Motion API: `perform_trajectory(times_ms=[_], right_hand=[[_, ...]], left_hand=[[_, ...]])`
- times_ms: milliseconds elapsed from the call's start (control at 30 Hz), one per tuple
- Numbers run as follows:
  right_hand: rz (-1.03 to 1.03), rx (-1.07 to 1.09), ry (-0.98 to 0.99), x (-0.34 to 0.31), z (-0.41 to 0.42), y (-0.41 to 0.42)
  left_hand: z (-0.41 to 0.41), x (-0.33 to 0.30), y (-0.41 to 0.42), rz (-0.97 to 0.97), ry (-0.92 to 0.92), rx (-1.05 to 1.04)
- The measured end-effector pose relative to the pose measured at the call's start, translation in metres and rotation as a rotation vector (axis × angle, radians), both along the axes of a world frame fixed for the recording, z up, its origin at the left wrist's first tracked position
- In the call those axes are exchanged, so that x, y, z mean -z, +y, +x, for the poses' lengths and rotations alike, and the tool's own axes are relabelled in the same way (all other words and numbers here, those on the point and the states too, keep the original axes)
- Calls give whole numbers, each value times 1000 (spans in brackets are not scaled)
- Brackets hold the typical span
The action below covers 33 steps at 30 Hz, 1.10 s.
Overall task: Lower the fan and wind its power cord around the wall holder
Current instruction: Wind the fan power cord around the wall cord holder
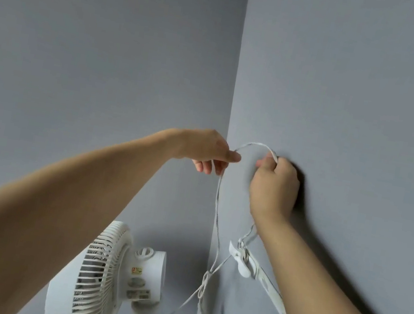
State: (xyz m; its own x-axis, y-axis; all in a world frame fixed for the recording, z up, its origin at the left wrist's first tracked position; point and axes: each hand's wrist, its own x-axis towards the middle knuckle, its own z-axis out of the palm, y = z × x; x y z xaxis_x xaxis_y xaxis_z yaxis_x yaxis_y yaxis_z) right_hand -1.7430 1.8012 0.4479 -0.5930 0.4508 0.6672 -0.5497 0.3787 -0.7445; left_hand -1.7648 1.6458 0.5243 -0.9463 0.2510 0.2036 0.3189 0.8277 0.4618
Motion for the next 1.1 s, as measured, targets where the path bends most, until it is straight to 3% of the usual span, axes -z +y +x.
perform_trajectory(times_ms=[167,300,500,800,933,1033,1100], right_hand=[[-31,-24,-4,18,27,9],[-37,-72,-9,35,45,12],[-102,-68,46,57,62,29],[-198,-149,18,100,83,35],[-211,-159,-23,130,91,35],[-201,-148,-37,148,94,36],[-185,-147,-45,156,96,36]], left_hand=[[-12,48,-14,146,-282,102],[-22,96,-2,85,-271,-10],[-29,165,20,-78,-278,91],[-32,222,15,-139,-235,-131],[-21,255,13,-21,-535,-380],[-14,281,16,179,-765,-458],[-12,295,21,332,-822,-473]])
